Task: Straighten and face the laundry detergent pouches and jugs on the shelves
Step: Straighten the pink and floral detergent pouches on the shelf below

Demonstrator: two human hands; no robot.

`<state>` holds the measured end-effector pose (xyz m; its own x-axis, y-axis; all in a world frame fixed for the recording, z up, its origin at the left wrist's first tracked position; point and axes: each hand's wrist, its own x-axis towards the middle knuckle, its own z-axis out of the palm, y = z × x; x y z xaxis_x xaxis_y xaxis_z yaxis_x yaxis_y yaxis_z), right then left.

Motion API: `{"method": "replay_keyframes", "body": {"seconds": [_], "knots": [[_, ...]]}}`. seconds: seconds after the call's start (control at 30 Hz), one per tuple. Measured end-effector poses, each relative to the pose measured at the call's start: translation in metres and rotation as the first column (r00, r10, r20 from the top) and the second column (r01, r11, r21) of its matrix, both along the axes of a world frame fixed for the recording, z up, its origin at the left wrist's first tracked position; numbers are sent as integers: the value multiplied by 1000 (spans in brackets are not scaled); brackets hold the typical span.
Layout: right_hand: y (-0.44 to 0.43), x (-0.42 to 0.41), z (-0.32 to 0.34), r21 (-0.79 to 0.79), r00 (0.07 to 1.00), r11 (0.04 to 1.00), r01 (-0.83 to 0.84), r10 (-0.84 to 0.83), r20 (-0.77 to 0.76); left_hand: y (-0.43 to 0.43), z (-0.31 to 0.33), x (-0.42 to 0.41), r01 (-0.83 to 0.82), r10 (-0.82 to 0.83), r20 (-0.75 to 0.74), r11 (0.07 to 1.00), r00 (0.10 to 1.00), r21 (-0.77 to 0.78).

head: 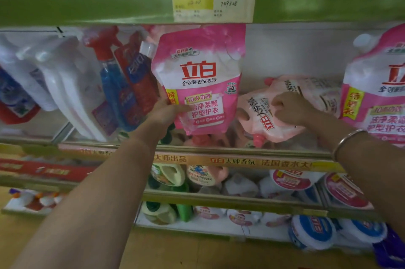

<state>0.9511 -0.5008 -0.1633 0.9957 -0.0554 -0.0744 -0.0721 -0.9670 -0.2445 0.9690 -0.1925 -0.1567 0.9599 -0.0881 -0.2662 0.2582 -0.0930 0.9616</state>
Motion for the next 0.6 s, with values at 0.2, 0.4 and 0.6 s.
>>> {"method": "replay_keyframes", "body": {"seconds": [0.2,0.4,0.6], "knots": [[5,-16,0,-403,986,900,-169,150,-78,-17,-14,-5,-113,109,66,992,992,63],[5,-8,1,-441,987,883,-160,133,-92,-33,-2,-19,272,-159,-221,579,962,768],[5,2,0,-256,999,966,-29,18,-43,-120,12,-35,489,-510,-167,600,843,633]]}}
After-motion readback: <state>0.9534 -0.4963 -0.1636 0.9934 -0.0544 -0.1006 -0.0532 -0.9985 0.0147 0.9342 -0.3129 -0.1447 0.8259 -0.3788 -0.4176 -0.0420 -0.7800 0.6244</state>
